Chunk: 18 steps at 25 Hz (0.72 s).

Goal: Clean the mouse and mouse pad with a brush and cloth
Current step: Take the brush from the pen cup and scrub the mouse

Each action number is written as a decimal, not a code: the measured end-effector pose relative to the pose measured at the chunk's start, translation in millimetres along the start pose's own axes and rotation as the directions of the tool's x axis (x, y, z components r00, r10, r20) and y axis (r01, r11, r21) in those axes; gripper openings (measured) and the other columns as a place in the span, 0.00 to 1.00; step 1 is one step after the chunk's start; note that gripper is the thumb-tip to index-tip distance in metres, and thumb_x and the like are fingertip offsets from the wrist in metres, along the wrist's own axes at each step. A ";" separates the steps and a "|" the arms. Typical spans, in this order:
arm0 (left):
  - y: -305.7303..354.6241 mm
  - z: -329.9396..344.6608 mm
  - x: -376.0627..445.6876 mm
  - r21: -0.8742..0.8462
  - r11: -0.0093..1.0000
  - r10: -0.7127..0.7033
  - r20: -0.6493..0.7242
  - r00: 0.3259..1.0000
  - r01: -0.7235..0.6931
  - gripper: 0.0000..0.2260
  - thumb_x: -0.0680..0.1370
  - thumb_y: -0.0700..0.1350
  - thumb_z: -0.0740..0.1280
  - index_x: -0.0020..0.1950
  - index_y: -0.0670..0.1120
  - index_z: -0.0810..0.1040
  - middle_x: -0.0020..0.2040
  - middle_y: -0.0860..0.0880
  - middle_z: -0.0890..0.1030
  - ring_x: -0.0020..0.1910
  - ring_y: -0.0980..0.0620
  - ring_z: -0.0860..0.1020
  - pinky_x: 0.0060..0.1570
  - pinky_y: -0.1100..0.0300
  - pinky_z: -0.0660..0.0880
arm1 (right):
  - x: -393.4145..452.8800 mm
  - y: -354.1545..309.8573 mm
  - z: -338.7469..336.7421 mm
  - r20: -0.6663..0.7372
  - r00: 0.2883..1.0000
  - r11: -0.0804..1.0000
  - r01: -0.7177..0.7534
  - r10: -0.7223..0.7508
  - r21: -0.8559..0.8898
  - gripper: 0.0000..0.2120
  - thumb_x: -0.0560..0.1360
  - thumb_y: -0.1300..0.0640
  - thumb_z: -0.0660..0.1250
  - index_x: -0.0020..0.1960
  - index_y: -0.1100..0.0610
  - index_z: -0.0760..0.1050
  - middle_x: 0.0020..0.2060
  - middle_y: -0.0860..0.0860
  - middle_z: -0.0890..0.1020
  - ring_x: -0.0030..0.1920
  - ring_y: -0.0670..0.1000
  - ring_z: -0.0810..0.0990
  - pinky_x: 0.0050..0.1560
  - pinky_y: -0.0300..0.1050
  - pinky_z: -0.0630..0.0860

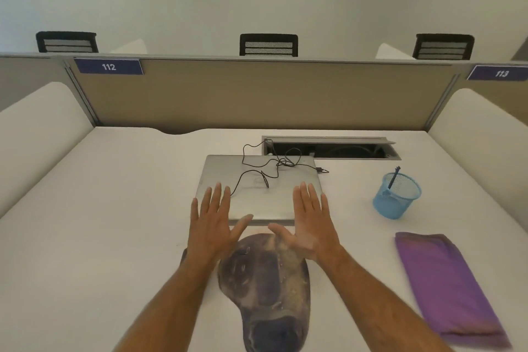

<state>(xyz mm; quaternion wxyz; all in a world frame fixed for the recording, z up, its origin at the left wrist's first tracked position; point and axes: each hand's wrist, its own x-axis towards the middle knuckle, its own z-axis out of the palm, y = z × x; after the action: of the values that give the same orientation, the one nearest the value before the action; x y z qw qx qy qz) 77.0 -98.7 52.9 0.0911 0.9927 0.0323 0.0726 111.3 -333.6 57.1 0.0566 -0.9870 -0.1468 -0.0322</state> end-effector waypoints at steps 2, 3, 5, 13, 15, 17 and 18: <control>33.2 9.9 7.8 0.030 0.997 0.067 0.049 0.997 -0.069 0.44 0.73 0.77 0.33 0.82 0.51 0.41 0.82 0.49 0.38 0.80 0.47 0.37 0.77 0.43 0.36 | -3.1 28.3 -0.9 -0.026 0.997 0.997 -0.071 0.070 -0.021 0.52 0.67 0.20 0.37 0.78 0.54 0.35 0.78 0.53 0.36 0.76 0.53 0.29 0.74 0.57 0.30; 48.8 14.9 11.2 0.032 0.994 0.099 0.065 0.993 -0.101 0.44 0.73 0.77 0.33 0.82 0.51 0.40 0.82 0.49 0.38 0.80 0.47 0.36 0.77 0.43 0.36 | -4.2 42.9 -2.8 -0.037 0.994 0.994 -0.109 0.108 -0.032 0.52 0.67 0.20 0.37 0.78 0.54 0.35 0.78 0.52 0.36 0.75 0.53 0.29 0.74 0.57 0.29; 78.4 24.0 18.1 0.014 0.988 0.151 0.092 0.984 -0.153 0.45 0.72 0.76 0.33 0.82 0.50 0.40 0.82 0.48 0.38 0.80 0.48 0.36 0.77 0.43 0.37 | -5.7 72.9 -8.5 -0.065 0.982 0.982 -0.181 0.178 -0.054 0.52 0.66 0.19 0.36 0.78 0.53 0.35 0.78 0.52 0.35 0.76 0.54 0.30 0.73 0.57 0.29; 162.5 57.7 48.0 -0.044 0.968 0.251 0.213 0.944 -0.247 0.47 0.71 0.79 0.37 0.82 0.51 0.40 0.82 0.49 0.39 0.80 0.47 0.37 0.77 0.41 0.37 | 8.4 186.3 -53.4 -0.207 0.917 0.931 -0.360 0.341 -0.061 0.46 0.73 0.25 0.43 0.79 0.57 0.47 0.79 0.55 0.53 0.78 0.57 0.50 0.75 0.57 0.42; 170.3 65.7 54.8 -0.046 0.969 0.245 0.250 0.937 -0.242 0.47 0.71 0.79 0.39 0.82 0.51 0.40 0.82 0.49 0.38 0.80 0.47 0.35 0.77 0.41 0.36 | 23.2 208.8 -64.7 -0.265 0.886 0.916 -0.401 0.382 -0.020 0.35 0.77 0.34 0.54 0.75 0.56 0.59 0.73 0.56 0.67 0.71 0.59 0.64 0.72 0.58 0.59; 174.1 74.1 58.5 -0.026 0.972 0.233 0.289 0.929 -0.235 0.49 0.71 0.80 0.39 0.82 0.50 0.38 0.82 0.49 0.36 0.79 0.47 0.33 0.76 0.40 0.34 | 39.2 227.7 -74.3 -0.274 0.859 0.895 -0.446 0.432 0.013 0.24 0.78 0.43 0.60 0.69 0.55 0.67 0.64 0.56 0.75 0.62 0.60 0.72 0.59 0.57 0.69; 175.0 78.1 58.8 -0.012 0.973 0.224 0.312 0.923 -0.232 0.50 0.70 0.80 0.39 0.82 0.50 0.36 0.81 0.49 0.34 0.79 0.46 0.32 0.75 0.39 0.33 | 46.2 235.0 -77.9 -0.252 0.854 0.884 -0.466 0.455 0.018 0.21 0.78 0.45 0.60 0.67 0.54 0.69 0.62 0.56 0.77 0.59 0.59 0.73 0.55 0.56 0.70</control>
<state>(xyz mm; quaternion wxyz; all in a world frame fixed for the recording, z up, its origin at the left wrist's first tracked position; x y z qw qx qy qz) 155.6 -279.7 17.5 0.0735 0.9897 -0.0974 -0.0750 220.7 -553.3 114.0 0.0590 -0.9824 0.1029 -0.1445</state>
